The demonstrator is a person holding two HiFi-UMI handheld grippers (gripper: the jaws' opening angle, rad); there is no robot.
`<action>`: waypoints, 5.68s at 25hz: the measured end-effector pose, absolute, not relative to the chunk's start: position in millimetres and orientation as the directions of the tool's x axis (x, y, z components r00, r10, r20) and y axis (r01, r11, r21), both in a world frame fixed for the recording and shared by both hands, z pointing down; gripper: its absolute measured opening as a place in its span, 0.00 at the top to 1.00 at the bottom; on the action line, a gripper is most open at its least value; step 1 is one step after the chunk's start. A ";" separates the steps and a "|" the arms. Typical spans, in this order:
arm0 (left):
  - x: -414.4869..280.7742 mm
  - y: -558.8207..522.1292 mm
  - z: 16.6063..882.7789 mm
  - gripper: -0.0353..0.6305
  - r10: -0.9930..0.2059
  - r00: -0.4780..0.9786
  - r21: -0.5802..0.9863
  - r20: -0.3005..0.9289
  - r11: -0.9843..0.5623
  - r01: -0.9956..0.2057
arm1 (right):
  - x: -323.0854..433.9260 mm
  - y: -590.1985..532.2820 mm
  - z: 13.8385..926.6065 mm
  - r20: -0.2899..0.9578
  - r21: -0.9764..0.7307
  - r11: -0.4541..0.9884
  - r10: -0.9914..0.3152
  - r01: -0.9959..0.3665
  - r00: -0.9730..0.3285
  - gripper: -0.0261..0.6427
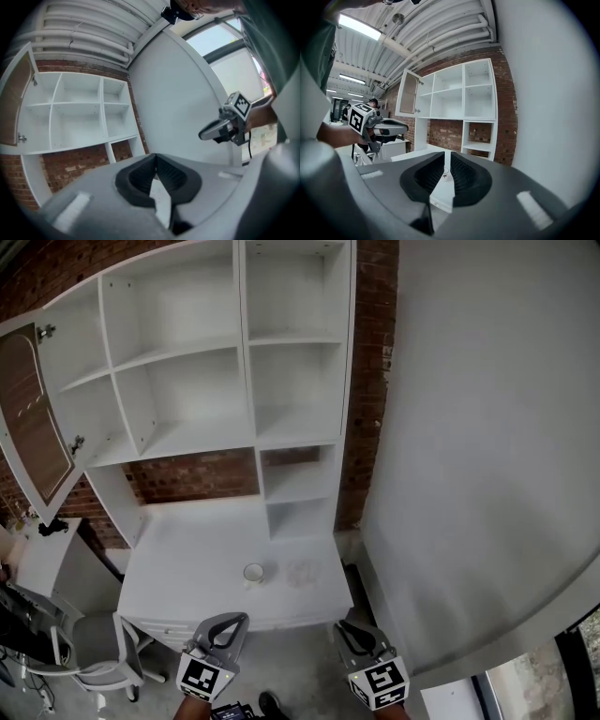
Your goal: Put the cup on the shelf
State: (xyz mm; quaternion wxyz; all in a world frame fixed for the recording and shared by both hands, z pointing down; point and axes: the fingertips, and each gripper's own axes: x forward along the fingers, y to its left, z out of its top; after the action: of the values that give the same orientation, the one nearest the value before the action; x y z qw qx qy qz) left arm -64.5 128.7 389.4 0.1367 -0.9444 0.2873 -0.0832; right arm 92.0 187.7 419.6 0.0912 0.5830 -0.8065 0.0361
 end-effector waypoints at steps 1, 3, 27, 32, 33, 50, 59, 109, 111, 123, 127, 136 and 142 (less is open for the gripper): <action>-63.0 120.0 388.7 0.94 -0.557 0.827 -0.306 0.077 -0.803 -0.512 | 92.8 181.5 418.6 0.192 0.052 0.308 -0.937 -0.950 -0.293 0.89; -61.3 102.1 387.4 0.94 -0.541 0.838 -0.307 0.071 -0.811 -0.498 | 94.5 167.1 417.5 0.196 0.061 0.288 -0.942 -0.956 -0.272 0.89; -103.1 -37.8 387.5 0.94 -0.446 0.895 -0.261 0.025 -0.867 -0.425 | 57.0 44.7 412.8 0.226 0.095 0.149 -0.966 -0.984 -0.124 0.89; -105.5 -45.7 394.5 0.94 -0.468 0.883 -0.256 0.041 -0.859 -0.443 | 58.6 30.5 415.1 0.230 0.091 0.173 -0.962 -0.981 -0.149 0.89; -104.8 -46.6 395.8 0.94 -0.475 0.879 -0.256 0.046 -0.856 -0.449 | 60.9 28.0 416.1 0.230 0.090 0.179 -0.961 -0.980 -0.155 0.89; -87.0 -84.8 401.6 0.94 -0.687 0.723 -0.260 0.076 -0.713 -0.651 | 95.5 -54.8 448.3 0.268 0.044 0.408 -0.884 -0.912 -0.382 0.86; -55.8 -108.8 428.7 0.94 -0.761 0.634 -0.275 0.138 -0.644 -0.714 | 130.3 -96.4 489.0 0.319 0.002 0.488 -0.827 -0.873 -0.462 0.83; -98.3 -154.8 584.3 0.94 -0.681 0.632 -0.130 0.371 -0.712 -0.690 | 119.4 -134.1 792.0 0.700 -0.069 0.240 -0.680 -0.968 -0.218 0.86; -101.9 -153.3 582.8 0.94 -0.682 0.631 -0.138 0.370 -0.712 -0.689 | 118.1 -134.3 786.5 0.686 -0.072 0.244 -0.692 -0.967 -0.226 0.86; -122.0 -145.8 558.3 0.94 -0.722 0.615 -0.147 0.317 -0.678 -0.720 | 109.5 -139.0 751.6 0.606 -0.094 0.268 -0.749 -0.959 -0.268 0.86; -127.9 -145.2 555.1 0.94 -0.727 0.607 -0.148 0.321 -0.672 -0.726 | 107.8 -143.8 743.0 0.584 -0.105 0.275 -0.761 -0.956 -0.283 0.87; -130.8 -153.4 559.4 0.94 -0.724 0.607 -0.139 0.329 -0.672 -0.727 | 107.1 -146.6 749.7 0.590 -0.100 0.279 -0.756 -0.955 -0.283 0.86; -126.3 -160.8 565.1 0.94 -0.711 0.618 -0.137 0.336 -0.686 -0.714 | 105.5 -141.5 763.8 0.616 -0.088 0.280 -0.739 -0.956 -0.273 0.86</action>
State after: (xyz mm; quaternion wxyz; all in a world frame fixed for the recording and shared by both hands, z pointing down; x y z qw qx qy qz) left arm -126.3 -160.8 565.1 -0.0051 -0.8994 0.3961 -0.1848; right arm 105.5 -141.5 763.8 0.2367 0.5544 -0.7643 0.2292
